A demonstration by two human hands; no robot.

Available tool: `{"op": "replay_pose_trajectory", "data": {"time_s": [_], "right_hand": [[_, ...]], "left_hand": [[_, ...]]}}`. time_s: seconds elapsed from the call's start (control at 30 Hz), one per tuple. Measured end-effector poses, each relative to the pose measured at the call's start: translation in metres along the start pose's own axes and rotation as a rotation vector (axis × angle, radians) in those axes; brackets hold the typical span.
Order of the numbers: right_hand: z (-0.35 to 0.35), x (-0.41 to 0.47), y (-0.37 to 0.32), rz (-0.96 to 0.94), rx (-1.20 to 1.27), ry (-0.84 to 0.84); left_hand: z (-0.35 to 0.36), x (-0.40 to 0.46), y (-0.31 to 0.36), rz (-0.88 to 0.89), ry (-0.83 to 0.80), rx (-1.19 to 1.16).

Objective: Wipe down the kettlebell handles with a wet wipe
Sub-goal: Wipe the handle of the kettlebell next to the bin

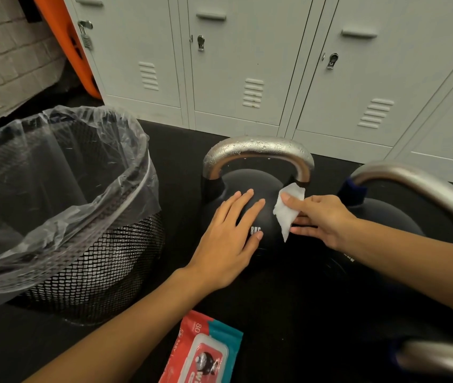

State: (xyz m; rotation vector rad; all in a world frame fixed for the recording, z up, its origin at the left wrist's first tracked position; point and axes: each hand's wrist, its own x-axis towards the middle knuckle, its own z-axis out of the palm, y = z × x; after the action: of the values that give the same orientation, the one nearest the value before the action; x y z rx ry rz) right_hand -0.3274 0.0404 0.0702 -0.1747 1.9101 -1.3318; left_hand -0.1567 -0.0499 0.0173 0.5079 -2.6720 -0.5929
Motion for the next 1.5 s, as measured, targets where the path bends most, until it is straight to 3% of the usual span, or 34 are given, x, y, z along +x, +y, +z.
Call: {"op": "replay_pose_trajectory", "data": {"time_s": [0.47,0.73,0.93,1.03,1.13,1.27,1.5], "right_hand": [[-0.013,0.005,0.009,-0.009,0.123,-0.020],[-0.013,0.014,0.007,-0.011,0.059,0.017],[-0.022,0.005,-0.012,-0.157,0.109,0.109],[-0.034,-0.018,-0.022,-0.248,0.092,0.040],[-0.040,-0.042,-0.028,-0.297,0.000,-0.079],[-0.039,-0.060,-0.033,-0.420,-0.107,-0.125],[-0.043,-0.063,-0.035,-0.582,-0.181,-0.113]], "left_hand": [[-0.001,0.000,0.000,-0.005,-0.019,0.007],[-0.001,0.000,0.000,0.004,-0.011,0.011],[-0.007,0.001,0.006,-0.032,-0.024,-0.044],[-0.013,0.004,0.022,-0.088,0.021,-0.090],[-0.022,0.011,0.049,-0.114,0.043,-0.288],[-0.032,0.029,0.083,-0.241,-0.029,-0.843],[-0.040,0.041,0.090,-0.434,0.083,-1.107]]}}
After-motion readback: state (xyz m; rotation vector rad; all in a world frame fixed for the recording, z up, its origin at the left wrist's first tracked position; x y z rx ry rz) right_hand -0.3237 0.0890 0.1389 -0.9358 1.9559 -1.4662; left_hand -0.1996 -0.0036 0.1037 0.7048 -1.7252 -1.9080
